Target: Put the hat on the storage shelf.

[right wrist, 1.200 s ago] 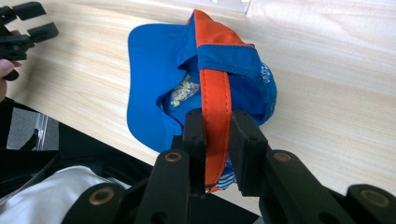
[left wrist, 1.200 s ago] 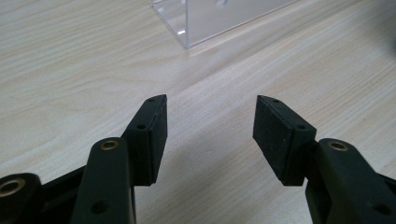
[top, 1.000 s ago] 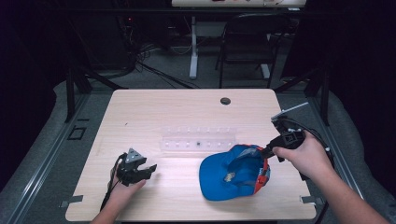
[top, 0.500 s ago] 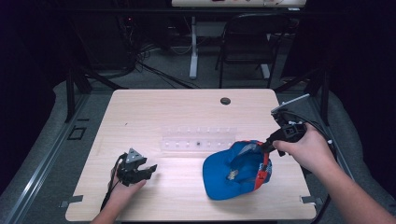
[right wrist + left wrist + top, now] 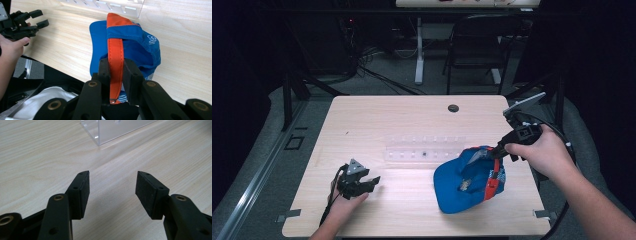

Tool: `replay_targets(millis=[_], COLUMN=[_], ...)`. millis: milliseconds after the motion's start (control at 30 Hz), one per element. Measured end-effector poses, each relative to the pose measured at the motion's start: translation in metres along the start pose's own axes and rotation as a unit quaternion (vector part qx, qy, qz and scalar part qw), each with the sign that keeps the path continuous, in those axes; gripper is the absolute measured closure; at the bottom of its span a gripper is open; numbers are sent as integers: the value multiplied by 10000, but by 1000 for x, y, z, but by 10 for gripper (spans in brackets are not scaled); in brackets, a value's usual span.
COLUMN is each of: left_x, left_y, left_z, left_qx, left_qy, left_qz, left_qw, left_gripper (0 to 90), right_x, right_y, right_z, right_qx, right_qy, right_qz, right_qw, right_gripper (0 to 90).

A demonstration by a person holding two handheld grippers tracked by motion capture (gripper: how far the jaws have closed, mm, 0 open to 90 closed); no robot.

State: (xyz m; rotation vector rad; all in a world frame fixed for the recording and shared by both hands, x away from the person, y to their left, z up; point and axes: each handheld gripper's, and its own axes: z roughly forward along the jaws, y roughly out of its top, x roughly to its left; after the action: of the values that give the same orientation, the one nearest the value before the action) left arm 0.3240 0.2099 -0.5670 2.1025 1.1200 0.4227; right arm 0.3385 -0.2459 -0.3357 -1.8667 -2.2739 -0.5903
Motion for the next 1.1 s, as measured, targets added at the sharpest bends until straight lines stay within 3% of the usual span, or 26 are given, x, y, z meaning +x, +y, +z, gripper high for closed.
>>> replay_targets(millis=[200,233,333,600,867,1100], left_x=[0,0,0,-1,-1,-1], left_y=[0,0,0,0,0,0], left_z=[0,0,0,0,0,1], left_qx=[44,47,57,36,59,50], left_qy=[-40,-39,-41,-28,-51,-59], left_qz=[14,16,16,21,30,29], left_qw=[10000,10000,10000,10000,10000,10000], left_gripper=[452,452,452,452,452,452], right_x=[0,1,1,4,6,4], right_y=[3,3,5,9,14,18], right_z=[-8,-8,-12,-23,-36,-48], right_qx=[85,-21,28,-49,-111,-281], right_qy=[86,198,359,606,552,648], right_qz=[13,129,204,297,248,415], right_qw=[9999,9997,9991,9977,9981,9966], right_gripper=[776,776,776,777,776,776])
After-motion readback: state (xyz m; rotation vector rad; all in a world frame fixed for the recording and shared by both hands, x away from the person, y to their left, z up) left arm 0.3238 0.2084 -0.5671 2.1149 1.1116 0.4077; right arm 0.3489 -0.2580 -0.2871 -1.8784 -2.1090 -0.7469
